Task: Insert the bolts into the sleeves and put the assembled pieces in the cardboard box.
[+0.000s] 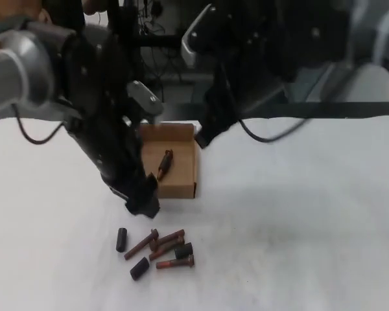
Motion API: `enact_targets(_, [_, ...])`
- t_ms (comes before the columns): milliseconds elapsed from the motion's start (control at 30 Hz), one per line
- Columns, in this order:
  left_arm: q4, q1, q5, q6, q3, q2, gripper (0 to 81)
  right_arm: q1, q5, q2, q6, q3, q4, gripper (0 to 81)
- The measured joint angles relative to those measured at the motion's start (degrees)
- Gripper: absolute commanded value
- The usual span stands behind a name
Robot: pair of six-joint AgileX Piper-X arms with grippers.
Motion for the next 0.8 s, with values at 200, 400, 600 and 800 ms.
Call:
enact_targets(200, [0.16, -0.17, -3.43, 0.62, 0.0, 6.12, 70.0, 0.0, 0.0, -10.43, 1.77, 11.6, -3.04, 0.6])
enact_targets(400, [-1.83, -0.33, -5.4, 1.42, 0.0, 11.84, 68.3, 0.0, -0.15, -18.17, 2.36, 17.59, -6.24, 0.6])
enact_targets(600, [-5.52, -0.32, -7.53, 1.9, 0.0, 14.91, 68.3, 0.0, -0.15, -22.63, 2.02, 18.47, -6.28, 0.6])
enact_targets(800, [-9.16, -0.47, -7.81, 1.93, 0.0, 15.87, 63.0, 0.0, -0.15, -23.9, 1.71, 18.47, -6.28, 0.6])
